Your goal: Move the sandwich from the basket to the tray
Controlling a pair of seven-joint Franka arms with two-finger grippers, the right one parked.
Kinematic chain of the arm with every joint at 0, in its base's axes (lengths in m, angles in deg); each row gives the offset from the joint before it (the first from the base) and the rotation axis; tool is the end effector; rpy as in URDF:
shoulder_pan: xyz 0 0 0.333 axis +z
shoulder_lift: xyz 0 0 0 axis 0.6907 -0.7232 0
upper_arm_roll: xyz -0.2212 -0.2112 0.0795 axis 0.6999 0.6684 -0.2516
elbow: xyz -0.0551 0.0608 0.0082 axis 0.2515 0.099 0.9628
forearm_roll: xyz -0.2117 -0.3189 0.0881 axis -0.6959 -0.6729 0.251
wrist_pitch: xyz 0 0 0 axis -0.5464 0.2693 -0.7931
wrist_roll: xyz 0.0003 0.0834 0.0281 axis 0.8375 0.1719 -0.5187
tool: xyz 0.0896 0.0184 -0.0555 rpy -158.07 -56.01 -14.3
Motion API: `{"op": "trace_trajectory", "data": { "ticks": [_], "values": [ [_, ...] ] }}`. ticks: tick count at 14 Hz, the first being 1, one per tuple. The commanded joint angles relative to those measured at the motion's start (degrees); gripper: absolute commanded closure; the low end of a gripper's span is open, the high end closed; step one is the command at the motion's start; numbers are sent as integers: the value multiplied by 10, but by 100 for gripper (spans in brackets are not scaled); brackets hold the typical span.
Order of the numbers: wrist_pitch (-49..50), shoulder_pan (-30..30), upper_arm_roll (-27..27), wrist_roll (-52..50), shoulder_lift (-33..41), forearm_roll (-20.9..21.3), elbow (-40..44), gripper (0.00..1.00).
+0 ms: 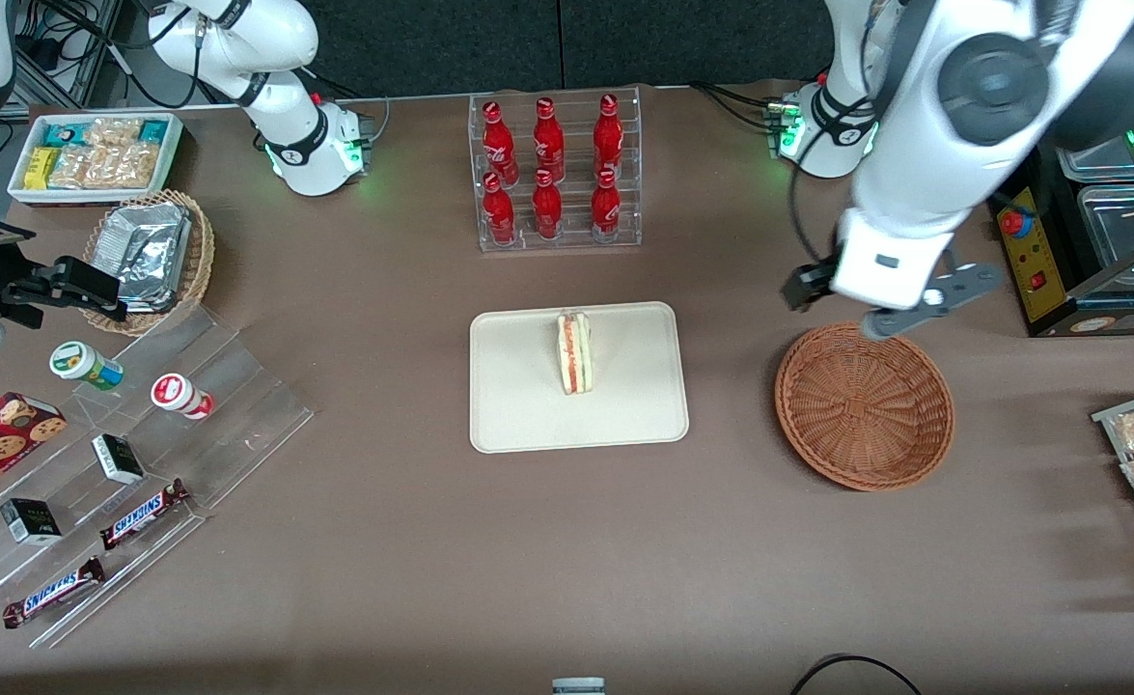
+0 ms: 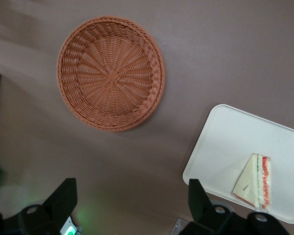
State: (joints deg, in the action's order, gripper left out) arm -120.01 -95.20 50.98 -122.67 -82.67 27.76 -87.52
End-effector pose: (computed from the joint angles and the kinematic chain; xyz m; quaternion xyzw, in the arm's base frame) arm 0.5409 -0.2025 0.5811 -0.9791 -0.1917 0.0437 0.0515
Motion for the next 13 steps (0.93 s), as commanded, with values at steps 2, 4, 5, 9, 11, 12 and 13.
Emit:
{"op": "trace_trajectory", "data": {
  "ticks": [2,4,5,9,11,12,13],
  "values": [
    [39,-9,-40,60,22,1,12,0],
    [70,-9,-64,86,22,1,39,0],
    [76,-8,-76,98,25,1,47,0],
    [103,105,-9,158,31,-10,65,0],
    [133,209,79,192,39,-10,75,0],
    [140,261,125,221,48,-10,75,0],
    [148,312,166,250,59,-9,73,0]
  ]
}}
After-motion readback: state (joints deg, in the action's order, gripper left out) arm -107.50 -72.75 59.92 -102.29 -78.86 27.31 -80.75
